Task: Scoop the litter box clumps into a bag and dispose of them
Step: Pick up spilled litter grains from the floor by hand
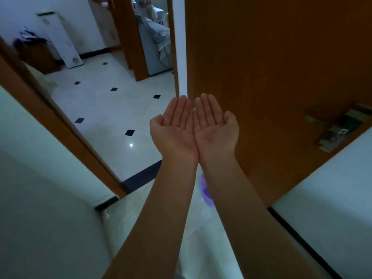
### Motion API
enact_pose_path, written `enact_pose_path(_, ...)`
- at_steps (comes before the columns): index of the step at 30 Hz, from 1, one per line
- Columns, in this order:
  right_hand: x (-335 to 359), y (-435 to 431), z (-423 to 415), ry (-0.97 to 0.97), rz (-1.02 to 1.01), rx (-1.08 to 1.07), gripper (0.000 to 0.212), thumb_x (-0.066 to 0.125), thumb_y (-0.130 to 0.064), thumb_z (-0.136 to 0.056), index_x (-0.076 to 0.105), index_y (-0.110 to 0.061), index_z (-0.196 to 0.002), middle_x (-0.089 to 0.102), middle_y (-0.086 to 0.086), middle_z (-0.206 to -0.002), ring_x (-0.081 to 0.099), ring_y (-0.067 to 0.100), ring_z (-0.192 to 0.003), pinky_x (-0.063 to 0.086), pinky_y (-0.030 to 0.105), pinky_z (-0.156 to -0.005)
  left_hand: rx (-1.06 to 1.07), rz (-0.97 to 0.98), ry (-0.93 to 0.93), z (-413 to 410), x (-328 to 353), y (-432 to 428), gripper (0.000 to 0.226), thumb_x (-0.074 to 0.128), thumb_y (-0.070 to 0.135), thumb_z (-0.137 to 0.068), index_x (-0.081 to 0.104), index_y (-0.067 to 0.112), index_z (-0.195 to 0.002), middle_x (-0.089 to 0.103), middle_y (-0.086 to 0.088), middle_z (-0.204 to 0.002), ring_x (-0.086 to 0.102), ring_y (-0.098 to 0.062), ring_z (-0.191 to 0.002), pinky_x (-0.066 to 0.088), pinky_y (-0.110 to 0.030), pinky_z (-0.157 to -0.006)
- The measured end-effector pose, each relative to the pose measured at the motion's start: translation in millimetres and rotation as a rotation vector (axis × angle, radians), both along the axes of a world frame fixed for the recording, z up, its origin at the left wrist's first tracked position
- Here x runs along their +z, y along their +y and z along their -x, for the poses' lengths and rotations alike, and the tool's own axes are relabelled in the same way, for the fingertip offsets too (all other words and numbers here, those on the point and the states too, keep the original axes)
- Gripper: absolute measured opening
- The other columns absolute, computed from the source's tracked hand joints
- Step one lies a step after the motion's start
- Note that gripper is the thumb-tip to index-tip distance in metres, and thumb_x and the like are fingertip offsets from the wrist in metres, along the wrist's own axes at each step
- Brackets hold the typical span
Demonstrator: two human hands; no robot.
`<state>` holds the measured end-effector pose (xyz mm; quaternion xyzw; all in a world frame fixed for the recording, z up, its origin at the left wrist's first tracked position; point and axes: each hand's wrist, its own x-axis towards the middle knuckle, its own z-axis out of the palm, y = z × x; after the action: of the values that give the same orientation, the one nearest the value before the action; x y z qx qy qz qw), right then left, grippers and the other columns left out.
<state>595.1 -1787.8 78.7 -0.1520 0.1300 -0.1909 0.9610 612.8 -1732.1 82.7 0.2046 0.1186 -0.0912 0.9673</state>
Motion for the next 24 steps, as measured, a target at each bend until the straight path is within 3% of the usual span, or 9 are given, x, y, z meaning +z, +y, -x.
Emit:
enact_pose_path(12,-1,-63,-85,0.068,-0.037,-0.364,0.053,0.022,-0.033,-0.107,0.064,-0.003,-0.118,0.072,0.013,-0.116,0.066,0.026,-0.115,0.045,0.038,-0.106,-0.352,-0.042,0.026,-101,0,-72,0.051,0.026,0.029,-0.105,0.064,-0.001,-0.122,0.074,-0.017,-0.111,0.071,-0.029,-0.107,0.046,-0.043,-0.109)
enact_pose_path(24,1,-104,-217,0.022,-0.087,-0.300,0.055,0.021,-0.034,-0.107,0.063,-0.002,-0.123,0.072,0.012,-0.117,0.066,0.023,-0.114,0.047,0.035,-0.102,-0.291,-0.106,-0.029,-232,7,-111,0.051,0.027,0.028,-0.105,0.065,-0.002,-0.121,0.073,-0.018,-0.111,0.071,-0.029,-0.106,0.048,-0.042,-0.106)
